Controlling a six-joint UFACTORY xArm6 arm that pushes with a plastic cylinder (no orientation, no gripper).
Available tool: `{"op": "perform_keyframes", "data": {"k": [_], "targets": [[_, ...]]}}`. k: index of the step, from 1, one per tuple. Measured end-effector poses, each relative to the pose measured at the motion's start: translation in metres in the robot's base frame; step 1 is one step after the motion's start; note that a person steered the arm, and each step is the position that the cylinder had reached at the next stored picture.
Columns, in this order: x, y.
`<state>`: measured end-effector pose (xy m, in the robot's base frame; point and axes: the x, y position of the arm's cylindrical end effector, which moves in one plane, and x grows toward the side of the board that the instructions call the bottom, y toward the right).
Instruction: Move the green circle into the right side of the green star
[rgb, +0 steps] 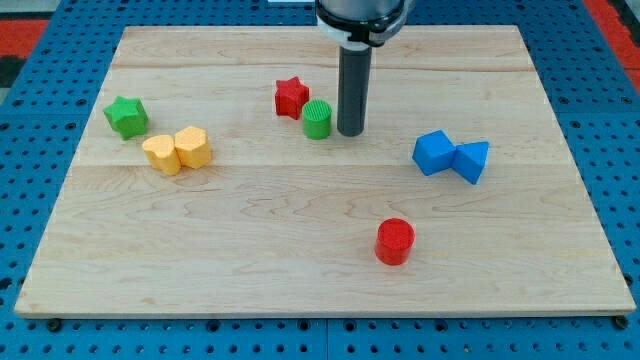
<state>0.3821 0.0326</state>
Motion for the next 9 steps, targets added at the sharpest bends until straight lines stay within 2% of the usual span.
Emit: {"op": "perform_keyframes", "data": {"k": [1,2,4,5,9], "targets": [[-0.009,-0.046],[-0.008,-0.126],[-0.007,-0.12],[-0.004,-0.157],[0.008,-0.186]]}}
